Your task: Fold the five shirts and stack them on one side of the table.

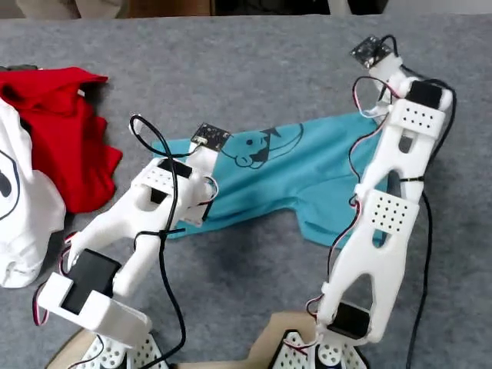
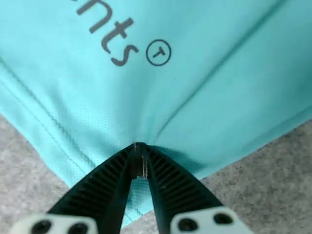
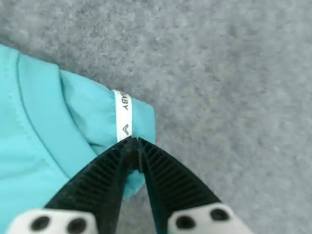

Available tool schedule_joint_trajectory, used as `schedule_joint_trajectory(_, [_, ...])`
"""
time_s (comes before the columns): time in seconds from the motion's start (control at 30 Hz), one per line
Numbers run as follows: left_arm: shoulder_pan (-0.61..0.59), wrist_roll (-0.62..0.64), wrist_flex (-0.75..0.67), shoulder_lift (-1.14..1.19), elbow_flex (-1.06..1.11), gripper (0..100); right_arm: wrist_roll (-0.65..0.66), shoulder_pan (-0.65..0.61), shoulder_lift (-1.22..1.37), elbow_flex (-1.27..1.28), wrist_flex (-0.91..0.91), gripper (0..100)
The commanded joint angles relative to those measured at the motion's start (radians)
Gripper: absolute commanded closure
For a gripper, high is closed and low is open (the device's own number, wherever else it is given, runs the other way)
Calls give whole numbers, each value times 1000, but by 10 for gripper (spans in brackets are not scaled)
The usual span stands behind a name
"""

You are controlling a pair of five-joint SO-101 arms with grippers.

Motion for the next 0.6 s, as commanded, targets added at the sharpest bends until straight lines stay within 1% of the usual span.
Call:
schedule_joint_trajectory(0.0, [-8, -8, -6, -31, 2, 981, 15, -2, -28, -127, 114, 994])
schedule_joint_trajectory(0.07, [8, -8, 5, -33, -20, 981, 23, -19, -68, -111, 170, 994])
schedule_joint_trajectory(0.23, [26, -8, 160, -87, -149, 981, 17, -19, -125, -122, 259, 994])
schedule_joint_trajectory(0.33, [17, -11, 235, -163, -204, 981, -28, 7, -170, -122, 264, 994])
schedule_joint_trajectory(0.43, [25, -49, 302, -249, -219, 981, -44, 19, -232, -114, 264, 994])
schedule_joint_trajectory(0.57, [17, -57, 334, -343, -196, 981, -100, 21, -311, -113, 265, 994])
